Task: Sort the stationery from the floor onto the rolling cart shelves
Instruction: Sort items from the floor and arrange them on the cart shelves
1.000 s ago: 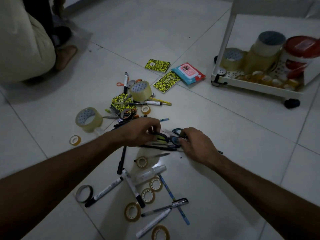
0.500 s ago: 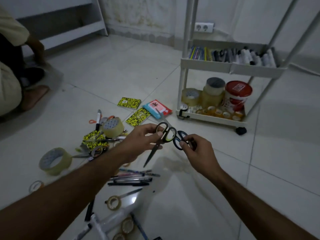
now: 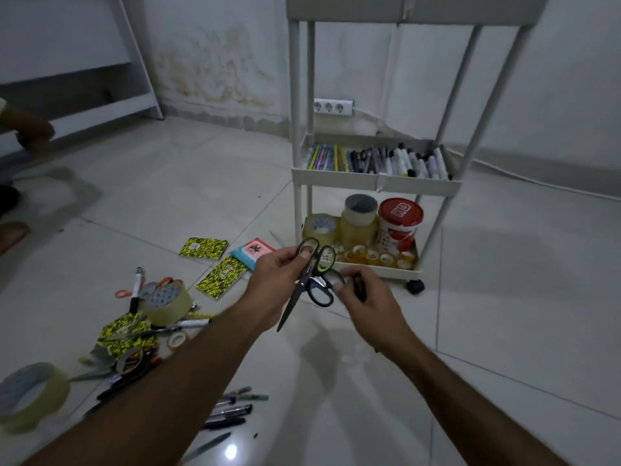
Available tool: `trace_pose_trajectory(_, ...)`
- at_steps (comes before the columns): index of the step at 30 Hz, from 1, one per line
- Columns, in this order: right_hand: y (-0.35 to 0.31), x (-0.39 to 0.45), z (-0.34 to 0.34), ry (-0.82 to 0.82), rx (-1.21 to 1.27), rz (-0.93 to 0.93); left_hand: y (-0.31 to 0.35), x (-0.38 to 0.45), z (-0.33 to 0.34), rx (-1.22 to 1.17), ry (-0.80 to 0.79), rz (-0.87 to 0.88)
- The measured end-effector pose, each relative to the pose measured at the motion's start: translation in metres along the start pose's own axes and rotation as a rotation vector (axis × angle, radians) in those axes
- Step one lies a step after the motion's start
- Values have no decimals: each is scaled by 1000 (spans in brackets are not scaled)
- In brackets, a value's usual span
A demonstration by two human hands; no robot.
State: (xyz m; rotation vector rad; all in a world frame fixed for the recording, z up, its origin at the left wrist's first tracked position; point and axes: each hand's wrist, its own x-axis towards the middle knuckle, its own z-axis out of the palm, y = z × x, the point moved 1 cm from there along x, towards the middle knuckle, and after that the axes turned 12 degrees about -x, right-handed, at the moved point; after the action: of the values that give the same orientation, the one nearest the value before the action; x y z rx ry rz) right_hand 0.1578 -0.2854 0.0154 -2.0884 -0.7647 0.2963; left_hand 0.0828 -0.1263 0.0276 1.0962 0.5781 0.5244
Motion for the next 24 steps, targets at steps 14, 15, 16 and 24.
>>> trace_pose_trajectory(14, -74, 93, -111, -75, 582, 53, 70, 47, 51, -34, -64, 146)
trace_pose_trajectory(15, -80, 98, -116, -57, 527, 42, 74, 49, 54, -32, -70, 158)
trace_pose_trajectory(16, -84, 105, -122, -21, 459, 27, 78, 52, 55, -26, -73, 166)
trace_pose_trajectory(24, -113, 195, -149, 281, 271, -45, 93, 71, 56, -19, -64, 230)
